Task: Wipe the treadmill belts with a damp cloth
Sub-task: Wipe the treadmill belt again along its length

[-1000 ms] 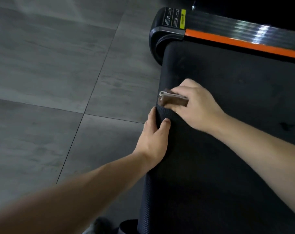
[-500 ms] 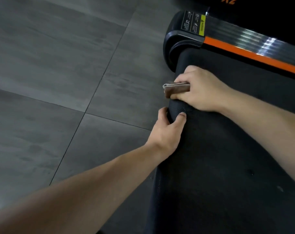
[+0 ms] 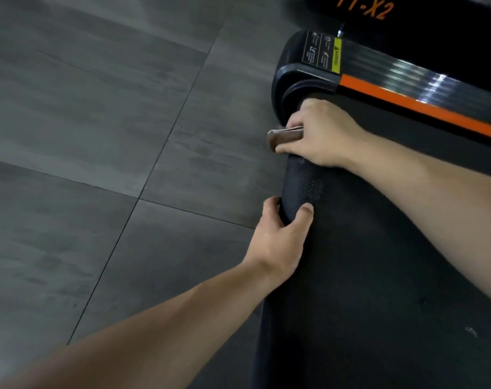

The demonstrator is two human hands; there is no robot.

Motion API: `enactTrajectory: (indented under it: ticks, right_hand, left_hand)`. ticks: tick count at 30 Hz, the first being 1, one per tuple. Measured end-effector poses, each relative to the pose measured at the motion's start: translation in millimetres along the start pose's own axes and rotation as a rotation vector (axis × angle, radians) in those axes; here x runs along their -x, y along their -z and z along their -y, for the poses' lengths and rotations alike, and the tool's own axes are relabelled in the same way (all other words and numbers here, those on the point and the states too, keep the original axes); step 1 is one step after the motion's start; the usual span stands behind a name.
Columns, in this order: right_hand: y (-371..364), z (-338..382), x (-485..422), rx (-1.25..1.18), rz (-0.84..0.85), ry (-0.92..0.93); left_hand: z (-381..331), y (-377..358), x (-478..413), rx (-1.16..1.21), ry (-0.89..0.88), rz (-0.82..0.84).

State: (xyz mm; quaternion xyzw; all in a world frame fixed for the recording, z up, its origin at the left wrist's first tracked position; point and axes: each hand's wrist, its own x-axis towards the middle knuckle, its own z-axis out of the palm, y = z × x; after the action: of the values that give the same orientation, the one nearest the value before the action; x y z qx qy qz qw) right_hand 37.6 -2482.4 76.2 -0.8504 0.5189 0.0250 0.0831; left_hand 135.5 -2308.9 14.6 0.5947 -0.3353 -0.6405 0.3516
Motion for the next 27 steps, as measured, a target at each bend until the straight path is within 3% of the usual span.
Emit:
enactTrajectory:
  ticks: [2, 6, 8, 12, 17, 24, 27]
  right_hand:
    - [4.2, -7.2, -9.3, 0.007, -0.063, -0.019]
    - [11.2, -18.4, -45.7, 0.124, -0.250, -0.233]
    - [4.3, -9.7, -37.7, 0.158, -0.236, -0.186]
    - [3.0, -7.6, -15.7, 0.092, -0.008, 0.000]
    - [1.0, -11.7, -32.2, 0.105, -0.249, -0.213]
    - [-12.4, 13.7, 96.3, -0.207, -0.103, 0.019]
    - [-17.2, 8.9, 101.5, -0.182, -0.205, 0.040]
  left_hand:
    - [0.0, 0.7, 0.3, -0.013, -0.001, 0.003]
    - [0.4, 1.0, 0.5, -0.028, 0.007, 0.000]
    - [0.0, 0.9, 1.1, -0.028, 0.000, -0.004]
    - [-4.3, 1.4, 3.5, -0.008, 0.013, -0.011]
    - [-0.1, 2.5, 9.5, 0.005, 0.016, 0.015]
    - [26.3, 8.3, 35.3, 0.097, 0.073, 0.048]
    - [29.6, 8.6, 42.2, 0.092, 0.066, 0.018]
